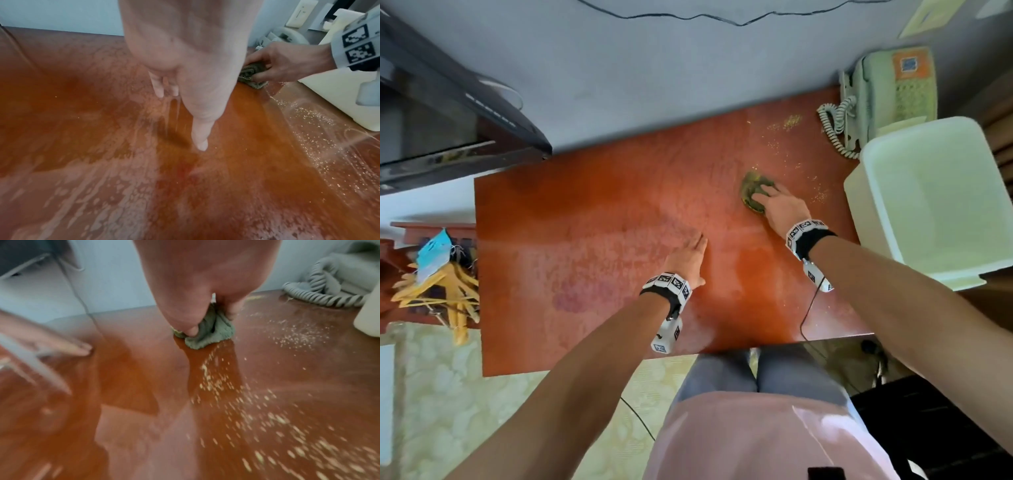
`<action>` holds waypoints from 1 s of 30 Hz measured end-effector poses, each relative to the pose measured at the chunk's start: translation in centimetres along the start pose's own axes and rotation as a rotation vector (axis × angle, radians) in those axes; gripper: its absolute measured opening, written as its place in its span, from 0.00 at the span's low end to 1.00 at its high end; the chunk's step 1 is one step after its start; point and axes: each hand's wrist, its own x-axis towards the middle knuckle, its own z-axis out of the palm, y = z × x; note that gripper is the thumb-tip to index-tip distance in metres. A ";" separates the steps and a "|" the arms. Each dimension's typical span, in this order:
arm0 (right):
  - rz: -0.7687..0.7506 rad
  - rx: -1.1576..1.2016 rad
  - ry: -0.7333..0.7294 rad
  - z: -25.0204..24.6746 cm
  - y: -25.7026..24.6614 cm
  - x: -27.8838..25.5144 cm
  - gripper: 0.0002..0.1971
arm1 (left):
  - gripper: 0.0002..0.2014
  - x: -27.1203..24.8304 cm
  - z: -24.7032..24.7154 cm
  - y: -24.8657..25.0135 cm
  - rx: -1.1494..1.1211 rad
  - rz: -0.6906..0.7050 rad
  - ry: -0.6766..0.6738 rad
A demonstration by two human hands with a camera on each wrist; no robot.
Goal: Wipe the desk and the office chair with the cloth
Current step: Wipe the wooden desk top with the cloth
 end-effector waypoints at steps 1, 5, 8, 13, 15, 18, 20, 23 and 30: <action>0.052 0.019 0.007 -0.5 -0.1 0.6 0.27 | 0.56 0.0 -0.1 -0.2 -0.004 0.002 -0.017; 0.145 0.026 -0.023 -0.4 -2.1 0.2 0.26 | 0.60 0.7 -1.1 -1.3 0.016 0.030 -0.052; 0.048 -0.059 -0.107 1.9 -3.5 -2.7 0.32 | 0.65 2.4 -1.8 -2.4 0.031 0.049 -0.021; -0.286 -0.235 -0.339 4.9 -5.9 -9.0 0.34 | 0.74 4.5 -2.8 -3.4 0.042 0.048 -0.107; -0.429 -0.219 -0.337 6.4 -6.3 -10.8 0.31 | 0.74 4.7 -2.8 -3.3 0.083 0.058 -0.124; -0.494 -0.226 -0.318 7.5 -5.6 -11.3 0.28 | 0.67 4.8 -3.0 -3.1 0.107 0.050 -0.095; -0.478 -0.208 -0.310 6.9 -5.0 -10.3 0.30 | 0.57 5.5 -3.8 -3.0 0.100 0.052 -0.034; -0.325 -0.182 -0.261 5.3 -4.3 -8.2 0.31 | 0.42 6.0 -5.4 -2.3 -0.007 -0.021 0.056; 0.056 0.047 0.004 0.3 -0.3 0.2 0.27 | 0.64 6.5 -4.8 -1.4 -0.046 -0.008 0.054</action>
